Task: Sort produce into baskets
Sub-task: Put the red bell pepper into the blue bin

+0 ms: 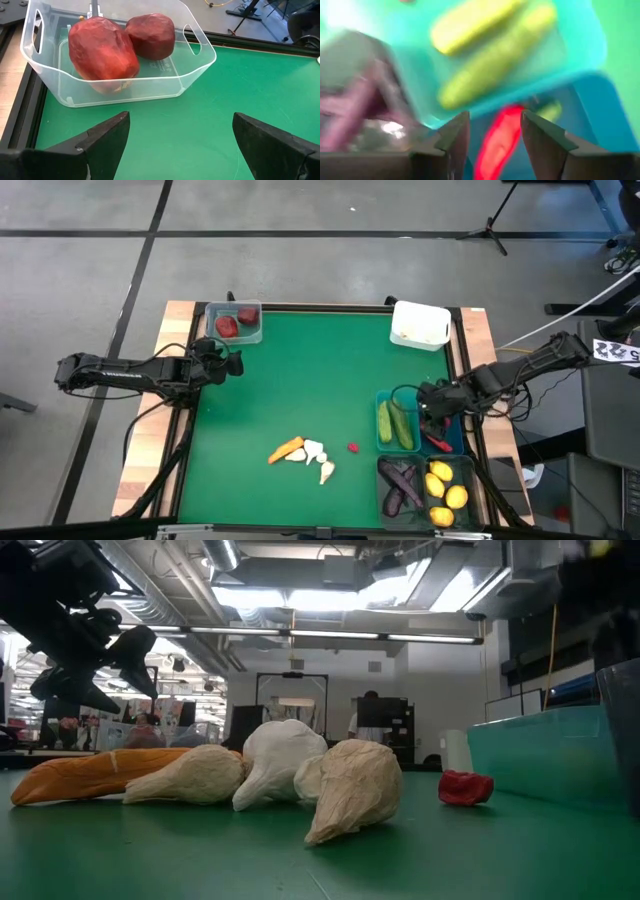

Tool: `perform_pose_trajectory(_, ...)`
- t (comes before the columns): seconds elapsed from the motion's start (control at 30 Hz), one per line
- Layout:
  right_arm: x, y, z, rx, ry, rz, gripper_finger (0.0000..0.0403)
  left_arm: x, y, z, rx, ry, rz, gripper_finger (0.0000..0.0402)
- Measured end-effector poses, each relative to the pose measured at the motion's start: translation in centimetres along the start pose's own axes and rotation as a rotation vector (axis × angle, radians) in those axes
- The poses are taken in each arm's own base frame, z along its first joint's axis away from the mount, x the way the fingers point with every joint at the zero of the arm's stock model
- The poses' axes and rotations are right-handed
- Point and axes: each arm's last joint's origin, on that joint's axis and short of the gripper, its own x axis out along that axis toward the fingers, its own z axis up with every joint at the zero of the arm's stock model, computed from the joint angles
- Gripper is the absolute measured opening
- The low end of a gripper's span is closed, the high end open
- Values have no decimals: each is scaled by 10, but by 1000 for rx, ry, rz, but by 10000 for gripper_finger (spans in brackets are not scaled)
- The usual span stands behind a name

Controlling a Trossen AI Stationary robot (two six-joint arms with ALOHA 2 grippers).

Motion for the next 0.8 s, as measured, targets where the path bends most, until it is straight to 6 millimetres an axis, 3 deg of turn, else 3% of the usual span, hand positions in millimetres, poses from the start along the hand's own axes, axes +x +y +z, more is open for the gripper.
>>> perform_pose_trajectory(0.17, -28, 22, 26, -150, -319, 93, 175, 0, 0, 0, -1, 0, 0, 345)
perform_pose_trajectory(0.3, -33, 39, 42, -357, -526, 138, 175, 0, 0, 0, 0, 0, 0, 345)
perform_pose_trajectory(0.4, -21, 48, 52, -481, -549, 93, 175, 0, 0, 0, 0, 0, 0, 345)
perform_pose_trajectory(0.57, 18, 65, 68, -648, -498, -2, 175, 0, 0, 0, -1, -1, 0, 345)
perform_pose_trajectory(0.7, 40, 75, 81, -676, -432, 4, 175, 0, 0, 0, 0, -1, 0, 345)
perform_pose_trajectory(0.8, 45, 83, 91, -678, -388, 58, 175, 0, 0, 0, 0, -1, 0, 345)
